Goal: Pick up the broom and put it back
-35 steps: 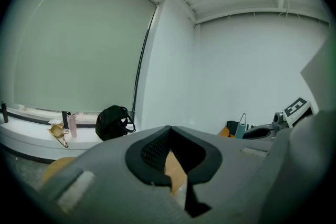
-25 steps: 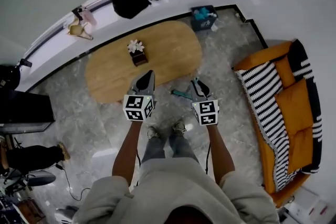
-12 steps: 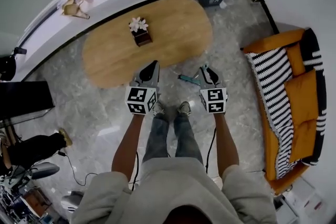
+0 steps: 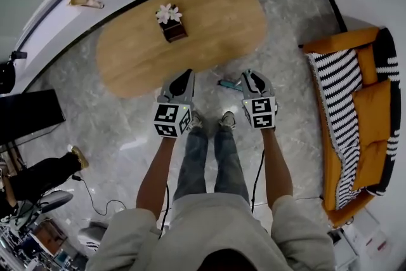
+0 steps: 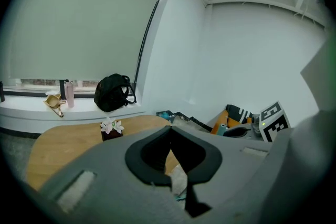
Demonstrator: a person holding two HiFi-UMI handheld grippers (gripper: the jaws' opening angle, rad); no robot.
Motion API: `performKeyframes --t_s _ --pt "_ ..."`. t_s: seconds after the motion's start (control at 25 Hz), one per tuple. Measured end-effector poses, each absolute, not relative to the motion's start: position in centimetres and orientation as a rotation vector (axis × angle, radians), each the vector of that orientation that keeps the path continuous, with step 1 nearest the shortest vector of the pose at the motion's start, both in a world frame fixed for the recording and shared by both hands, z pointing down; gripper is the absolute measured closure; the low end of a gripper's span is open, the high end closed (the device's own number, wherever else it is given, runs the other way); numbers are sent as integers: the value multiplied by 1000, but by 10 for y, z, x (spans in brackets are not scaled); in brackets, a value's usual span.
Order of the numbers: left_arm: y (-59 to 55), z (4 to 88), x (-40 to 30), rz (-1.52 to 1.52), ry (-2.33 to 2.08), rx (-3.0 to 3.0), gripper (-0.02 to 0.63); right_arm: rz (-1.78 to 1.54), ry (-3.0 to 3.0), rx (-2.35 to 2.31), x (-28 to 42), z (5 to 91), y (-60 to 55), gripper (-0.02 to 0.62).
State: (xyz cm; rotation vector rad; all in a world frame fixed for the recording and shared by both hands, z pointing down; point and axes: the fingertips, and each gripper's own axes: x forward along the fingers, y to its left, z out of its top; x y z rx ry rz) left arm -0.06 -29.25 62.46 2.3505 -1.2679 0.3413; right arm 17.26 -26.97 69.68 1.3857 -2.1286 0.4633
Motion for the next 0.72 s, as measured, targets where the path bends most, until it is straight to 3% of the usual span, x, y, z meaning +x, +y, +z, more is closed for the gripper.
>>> performKeyframes --t_s 0.72 --pt "-302 662 -23 348 -1297 2298 607 407 -2200 1208 107 748 -330 508"
